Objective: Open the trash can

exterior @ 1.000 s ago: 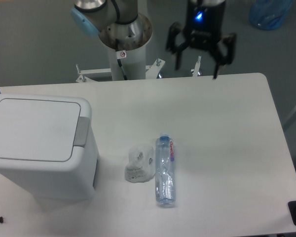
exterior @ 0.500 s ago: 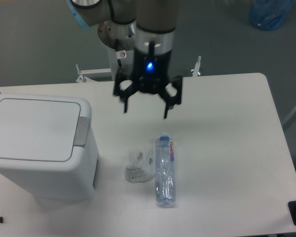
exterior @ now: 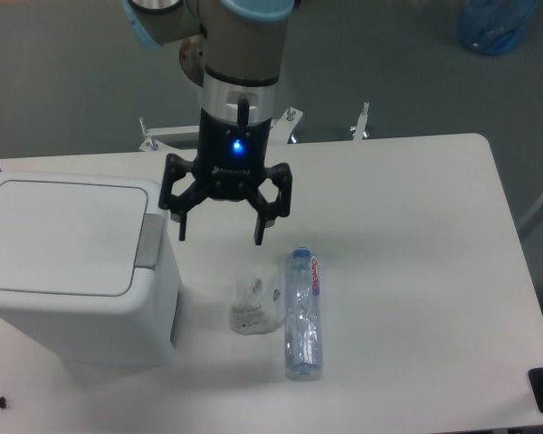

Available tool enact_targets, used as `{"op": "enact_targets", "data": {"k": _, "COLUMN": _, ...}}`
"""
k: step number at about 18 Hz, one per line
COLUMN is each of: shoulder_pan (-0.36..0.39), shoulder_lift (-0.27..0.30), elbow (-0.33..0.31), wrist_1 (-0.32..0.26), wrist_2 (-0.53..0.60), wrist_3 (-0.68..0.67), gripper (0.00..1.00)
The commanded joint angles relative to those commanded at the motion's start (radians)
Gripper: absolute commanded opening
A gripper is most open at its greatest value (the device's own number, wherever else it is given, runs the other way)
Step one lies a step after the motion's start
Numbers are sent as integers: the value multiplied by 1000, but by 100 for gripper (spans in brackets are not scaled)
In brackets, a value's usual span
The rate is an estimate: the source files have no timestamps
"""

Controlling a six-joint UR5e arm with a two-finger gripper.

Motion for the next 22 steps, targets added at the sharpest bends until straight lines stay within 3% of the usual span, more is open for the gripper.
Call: {"op": "enact_targets", "data": {"k": 22, "shoulder_pan": -20, "shoulder_lift": -8, "elbow": -15, "wrist_1": 0, "wrist_2": 8, "wrist_3": 3, "gripper": 100}}
